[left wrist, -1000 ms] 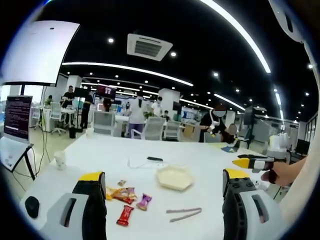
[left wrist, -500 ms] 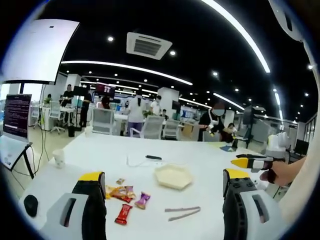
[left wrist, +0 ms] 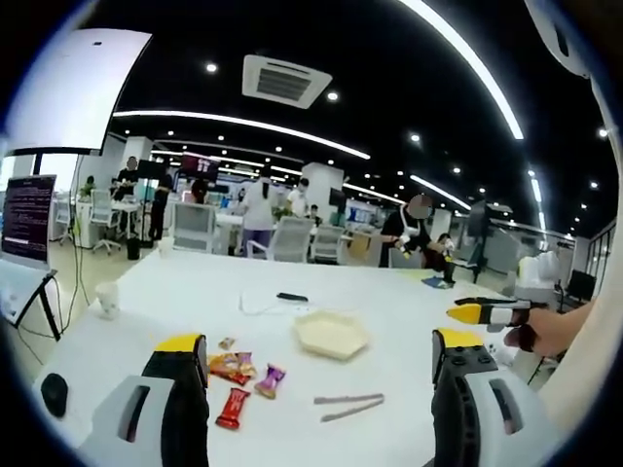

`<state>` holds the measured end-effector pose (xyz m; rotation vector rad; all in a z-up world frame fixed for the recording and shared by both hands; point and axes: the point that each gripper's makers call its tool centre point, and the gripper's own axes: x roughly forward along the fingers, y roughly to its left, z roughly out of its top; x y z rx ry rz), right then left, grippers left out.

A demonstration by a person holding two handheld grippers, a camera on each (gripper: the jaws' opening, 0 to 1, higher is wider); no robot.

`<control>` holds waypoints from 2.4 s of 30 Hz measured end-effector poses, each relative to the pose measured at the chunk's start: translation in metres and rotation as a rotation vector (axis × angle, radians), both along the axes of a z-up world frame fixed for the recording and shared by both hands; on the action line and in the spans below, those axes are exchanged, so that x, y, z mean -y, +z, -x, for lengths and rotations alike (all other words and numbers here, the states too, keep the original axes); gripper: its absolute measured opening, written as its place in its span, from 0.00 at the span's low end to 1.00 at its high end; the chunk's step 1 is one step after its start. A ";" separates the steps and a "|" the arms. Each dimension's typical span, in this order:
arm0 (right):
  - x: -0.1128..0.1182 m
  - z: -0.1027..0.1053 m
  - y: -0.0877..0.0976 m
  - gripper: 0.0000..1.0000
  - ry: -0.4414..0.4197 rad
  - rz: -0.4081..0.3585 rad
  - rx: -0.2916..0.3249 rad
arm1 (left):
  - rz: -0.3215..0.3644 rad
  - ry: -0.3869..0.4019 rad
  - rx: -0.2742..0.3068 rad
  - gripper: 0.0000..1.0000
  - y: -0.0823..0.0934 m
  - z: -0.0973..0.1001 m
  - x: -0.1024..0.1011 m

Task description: Place the target food into the container with the food tongs after gripping and lifting it, then release it inside without dropping or visibly crushing the food.

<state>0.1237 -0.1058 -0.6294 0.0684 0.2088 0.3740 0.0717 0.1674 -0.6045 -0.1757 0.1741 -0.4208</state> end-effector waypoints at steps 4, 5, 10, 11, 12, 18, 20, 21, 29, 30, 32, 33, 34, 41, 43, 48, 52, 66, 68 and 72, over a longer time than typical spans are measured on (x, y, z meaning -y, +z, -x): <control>0.000 0.002 -0.001 0.76 -0.003 0.002 -0.004 | -0.001 -0.006 -0.009 0.95 -0.002 0.000 0.002; 0.001 0.002 -0.001 0.76 -0.003 0.002 -0.006 | 0.001 -0.010 -0.015 0.94 -0.003 0.000 0.003; 0.003 0.006 -0.006 0.75 -0.007 -0.001 -0.031 | -0.002 -0.032 -0.026 0.93 -0.007 0.000 0.011; 0.003 0.006 -0.007 0.74 -0.007 -0.003 -0.034 | -0.007 -0.040 -0.027 0.93 -0.009 0.000 0.014; 0.003 0.007 -0.008 0.74 -0.007 -0.003 -0.039 | -0.008 -0.043 -0.031 0.92 -0.010 0.000 0.015; 0.003 0.010 -0.012 0.73 -0.006 -0.004 -0.051 | -0.015 -0.060 -0.045 0.91 -0.016 -0.002 0.023; 0.004 0.011 -0.012 0.73 -0.008 -0.004 -0.051 | -0.017 -0.067 -0.047 0.90 -0.017 -0.002 0.025; 0.005 0.011 -0.013 0.73 -0.008 -0.005 -0.053 | -0.019 -0.070 -0.049 0.90 -0.018 -0.003 0.026; 0.009 0.012 -0.015 0.72 -0.021 -0.012 -0.059 | -0.092 -0.121 -0.057 0.84 -0.030 -0.004 0.038; 0.010 0.013 -0.016 0.72 -0.022 -0.013 -0.063 | -0.096 -0.123 -0.060 0.81 -0.032 -0.004 0.039; 0.009 0.015 -0.020 0.72 -0.019 -0.018 -0.079 | -0.092 -0.134 -0.070 0.78 -0.035 -0.004 0.041; 0.008 0.016 -0.021 0.71 -0.016 -0.019 -0.087 | -0.089 -0.135 -0.073 0.77 -0.036 -0.004 0.042; 0.008 0.016 -0.022 0.70 -0.013 -0.020 -0.091 | -0.091 -0.136 -0.073 0.77 -0.036 -0.004 0.043; 0.000 0.021 -0.027 0.70 0.003 -0.030 -0.106 | -0.107 -0.156 -0.109 0.72 -0.048 -0.002 0.048; 0.000 0.023 -0.027 0.70 0.002 -0.030 -0.109 | -0.110 -0.158 -0.108 0.73 -0.049 -0.003 0.049; 0.001 0.026 -0.031 0.70 0.002 -0.040 -0.120 | -0.113 -0.174 -0.119 0.72 -0.053 -0.005 0.053; 0.002 0.029 -0.032 0.70 -0.001 -0.046 -0.124 | -0.125 -0.191 -0.130 0.70 -0.056 -0.005 0.057; 0.005 0.038 -0.036 0.70 -0.005 -0.050 -0.140 | -0.144 -0.228 -0.158 0.67 -0.066 -0.006 0.069; 0.006 0.039 -0.035 0.70 -0.006 -0.051 -0.139 | -0.138 -0.229 -0.166 0.67 -0.070 -0.007 0.070; 0.007 0.039 -0.035 0.70 -0.004 -0.050 -0.138 | -0.130 -0.226 -0.201 0.64 -0.083 -0.006 0.069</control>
